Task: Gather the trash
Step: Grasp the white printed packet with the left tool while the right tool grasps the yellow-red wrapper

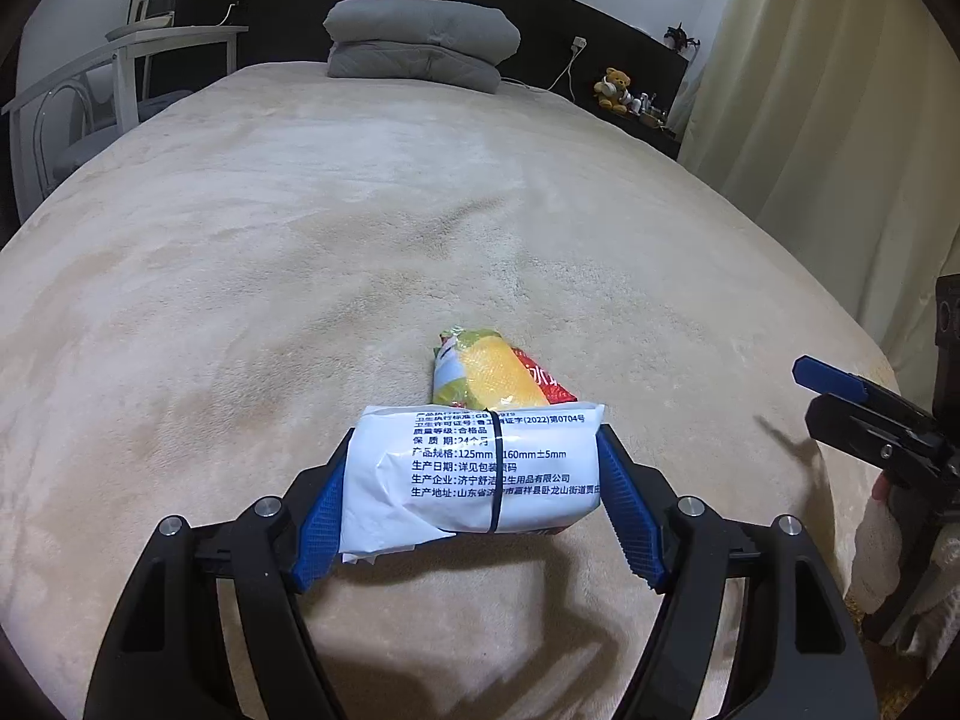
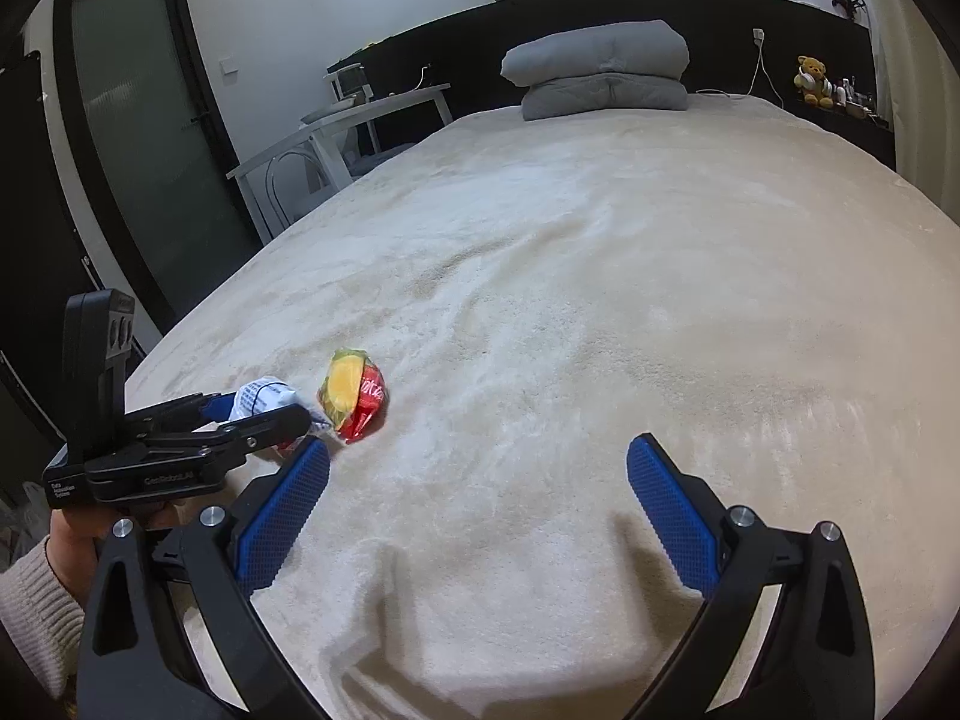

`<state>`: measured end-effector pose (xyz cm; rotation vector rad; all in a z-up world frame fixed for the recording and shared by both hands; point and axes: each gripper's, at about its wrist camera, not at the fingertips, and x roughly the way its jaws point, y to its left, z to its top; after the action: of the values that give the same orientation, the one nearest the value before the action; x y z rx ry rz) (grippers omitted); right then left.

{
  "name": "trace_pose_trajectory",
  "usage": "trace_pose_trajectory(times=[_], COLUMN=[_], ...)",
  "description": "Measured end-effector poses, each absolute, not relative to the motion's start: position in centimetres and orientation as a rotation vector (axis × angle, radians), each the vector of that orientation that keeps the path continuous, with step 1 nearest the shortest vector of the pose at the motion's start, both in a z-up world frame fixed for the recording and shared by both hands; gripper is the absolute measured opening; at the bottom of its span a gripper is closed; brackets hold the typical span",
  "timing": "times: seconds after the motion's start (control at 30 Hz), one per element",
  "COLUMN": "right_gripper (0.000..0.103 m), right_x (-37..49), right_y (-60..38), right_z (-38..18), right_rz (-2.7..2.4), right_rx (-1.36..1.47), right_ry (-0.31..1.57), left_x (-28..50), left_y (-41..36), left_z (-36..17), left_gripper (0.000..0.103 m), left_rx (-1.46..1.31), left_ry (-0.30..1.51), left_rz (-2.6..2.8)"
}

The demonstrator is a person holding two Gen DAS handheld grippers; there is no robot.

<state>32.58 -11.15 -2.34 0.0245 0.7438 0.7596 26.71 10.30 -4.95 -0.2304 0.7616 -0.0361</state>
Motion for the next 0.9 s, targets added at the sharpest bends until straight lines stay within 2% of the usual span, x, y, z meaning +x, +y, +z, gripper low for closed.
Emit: trace_pose_trajectory(times=[0.5, 0.9], right_gripper=[0.098, 0.098], right_x=[31.4, 31.7], right_y=[-4.4, 2.3], right_z=[-3.7, -5.5], right_rz=[0.769, 0.75], right_rx=[-0.085, -0.138], right_ry=[0.747, 0.78], left_x=[21.6, 20.5], left_y=[14.5, 16.9], left_z=[-2.2, -1.2], left_gripper=[0.073, 0.073], left_rx=[-0.285, -0.332], left_ry=[0.683, 0.632], left_rz=[0.017, 0.036])
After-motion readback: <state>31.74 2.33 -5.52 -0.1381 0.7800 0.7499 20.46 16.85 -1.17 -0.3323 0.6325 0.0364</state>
